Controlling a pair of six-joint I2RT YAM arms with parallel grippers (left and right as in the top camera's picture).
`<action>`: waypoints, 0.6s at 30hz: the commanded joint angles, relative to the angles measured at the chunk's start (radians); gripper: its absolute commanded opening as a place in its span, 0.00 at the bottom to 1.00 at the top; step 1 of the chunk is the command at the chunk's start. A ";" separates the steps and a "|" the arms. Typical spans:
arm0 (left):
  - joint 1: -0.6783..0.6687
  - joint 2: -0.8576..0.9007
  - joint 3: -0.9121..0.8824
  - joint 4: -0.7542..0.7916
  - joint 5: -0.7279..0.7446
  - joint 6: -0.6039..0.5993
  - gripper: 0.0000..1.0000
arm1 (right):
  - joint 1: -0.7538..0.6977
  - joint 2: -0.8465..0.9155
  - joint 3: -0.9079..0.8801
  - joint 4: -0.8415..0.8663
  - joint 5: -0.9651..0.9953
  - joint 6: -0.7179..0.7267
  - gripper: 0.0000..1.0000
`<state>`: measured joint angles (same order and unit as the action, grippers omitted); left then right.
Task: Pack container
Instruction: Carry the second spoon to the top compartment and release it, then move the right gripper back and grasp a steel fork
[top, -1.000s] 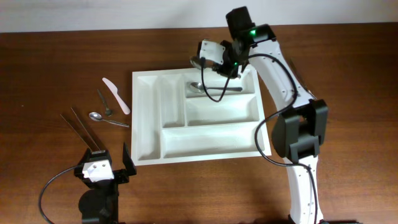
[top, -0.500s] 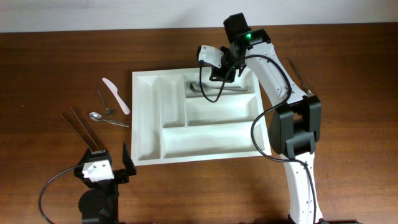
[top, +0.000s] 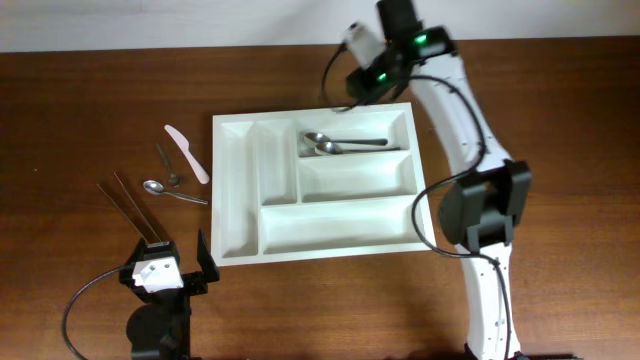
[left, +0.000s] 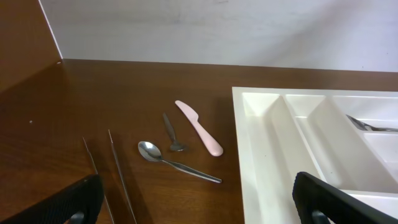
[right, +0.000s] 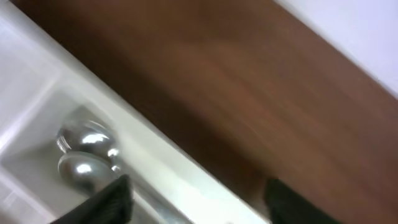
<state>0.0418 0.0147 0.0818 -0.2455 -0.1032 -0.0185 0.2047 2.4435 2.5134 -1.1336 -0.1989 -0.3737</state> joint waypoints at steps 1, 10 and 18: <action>0.007 -0.010 -0.006 0.003 0.013 0.015 0.99 | -0.101 -0.003 0.063 -0.072 0.084 0.129 0.76; 0.007 -0.010 -0.006 0.003 0.013 0.015 0.99 | -0.336 0.000 0.014 -0.276 0.088 0.117 0.70; 0.007 -0.010 -0.006 0.003 0.013 0.015 0.99 | -0.389 0.000 -0.143 -0.215 0.084 0.056 0.68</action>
<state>0.0418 0.0147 0.0818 -0.2455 -0.1032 -0.0185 -0.1982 2.4435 2.4275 -1.3720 -0.1158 -0.2893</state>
